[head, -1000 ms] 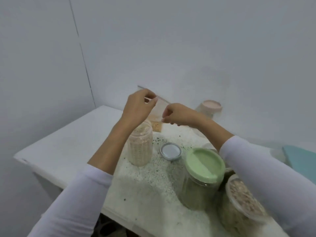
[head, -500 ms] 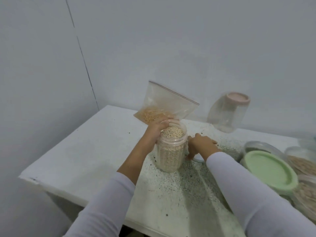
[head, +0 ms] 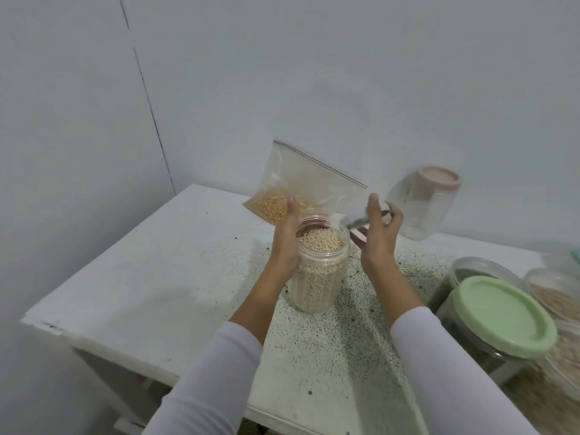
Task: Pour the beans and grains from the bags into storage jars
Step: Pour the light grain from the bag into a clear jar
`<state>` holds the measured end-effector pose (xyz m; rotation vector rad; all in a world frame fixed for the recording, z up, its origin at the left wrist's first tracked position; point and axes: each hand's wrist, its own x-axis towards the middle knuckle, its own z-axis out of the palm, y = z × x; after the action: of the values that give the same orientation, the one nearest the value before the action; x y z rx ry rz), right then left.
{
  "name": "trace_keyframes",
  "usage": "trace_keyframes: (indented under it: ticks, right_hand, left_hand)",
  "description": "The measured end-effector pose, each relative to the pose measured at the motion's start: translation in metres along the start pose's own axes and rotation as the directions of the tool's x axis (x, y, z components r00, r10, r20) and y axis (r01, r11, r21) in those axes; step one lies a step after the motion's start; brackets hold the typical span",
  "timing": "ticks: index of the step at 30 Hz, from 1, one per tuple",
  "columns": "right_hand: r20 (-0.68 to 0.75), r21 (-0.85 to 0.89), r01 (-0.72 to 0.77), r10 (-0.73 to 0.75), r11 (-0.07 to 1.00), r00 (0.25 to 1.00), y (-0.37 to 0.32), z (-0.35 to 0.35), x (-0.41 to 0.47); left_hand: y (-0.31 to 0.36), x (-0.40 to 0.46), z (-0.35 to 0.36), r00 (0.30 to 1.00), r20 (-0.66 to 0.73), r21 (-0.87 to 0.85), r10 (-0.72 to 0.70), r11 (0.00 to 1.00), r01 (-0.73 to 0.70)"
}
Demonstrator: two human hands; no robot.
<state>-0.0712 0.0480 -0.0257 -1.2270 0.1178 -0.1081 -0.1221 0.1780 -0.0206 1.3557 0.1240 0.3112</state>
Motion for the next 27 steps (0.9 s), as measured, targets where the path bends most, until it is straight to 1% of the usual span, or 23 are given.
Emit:
trace_keyframes:
  ticks: [1,2,3,4,7,9,12,15,19,22,27]
  right_hand:
    - [0.068,0.156,0.020,-0.031,0.988,0.997,-0.005,0.003,-0.009]
    - [0.134,0.253,0.011,-0.046,0.967,0.990,-0.009,0.006,-0.016]
    - [0.186,0.270,0.005,-0.057,0.963,0.981,-0.011,0.007,-0.023]
    - [0.248,0.250,0.003,-0.067,0.968,0.966,-0.011,0.008,-0.028]
    - [0.420,0.067,0.103,-0.121,0.992,0.899,-0.005,0.006,-0.033]
    - [0.479,0.032,0.134,-0.133,0.990,0.868,0.002,0.003,-0.033]
    - [0.506,0.023,0.149,-0.140,0.989,0.851,0.005,0.003,-0.034]
    - [0.489,0.027,0.133,-0.129,0.991,0.863,0.008,0.002,-0.032]
    - [0.472,0.029,0.096,-0.098,0.995,0.876,0.010,0.004,-0.029]
    - [0.451,-0.004,0.093,-0.081,0.996,0.889,0.009,0.006,-0.026]
    - [0.490,0.025,0.104,-0.103,0.994,0.866,0.014,0.001,-0.029]
  left_hand:
    - [0.000,0.000,0.000,1.000,0.009,-0.009,-0.003,1.000,0.003]
    - [0.001,0.000,0.000,1.000,0.010,-0.022,-0.001,1.000,0.001]
    - [0.001,0.001,0.000,1.000,0.012,-0.040,-0.007,0.999,0.007]
    - [0.001,0.001,-0.001,1.000,0.019,-0.058,-0.024,0.998,0.026]
    - [0.001,0.000,-0.005,0.993,0.083,-0.114,-0.080,0.989,0.089]
    - [0.003,-0.002,-0.006,0.987,0.120,-0.114,-0.112,0.986,0.125]
    - [0.003,-0.005,-0.008,0.992,0.079,-0.079,-0.101,0.991,0.107]
    - [0.000,-0.003,-0.009,0.994,0.045,-0.091,-0.095,0.991,0.099]
    - [-0.001,-0.005,-0.008,0.995,0.065,-0.100,-0.078,0.991,0.084]
    - [-0.004,-0.003,-0.009,0.995,0.044,-0.110,-0.093,0.989,0.097]
    - [-0.013,-0.001,-0.004,0.998,-0.010,-0.174,-0.060,0.983,0.057]
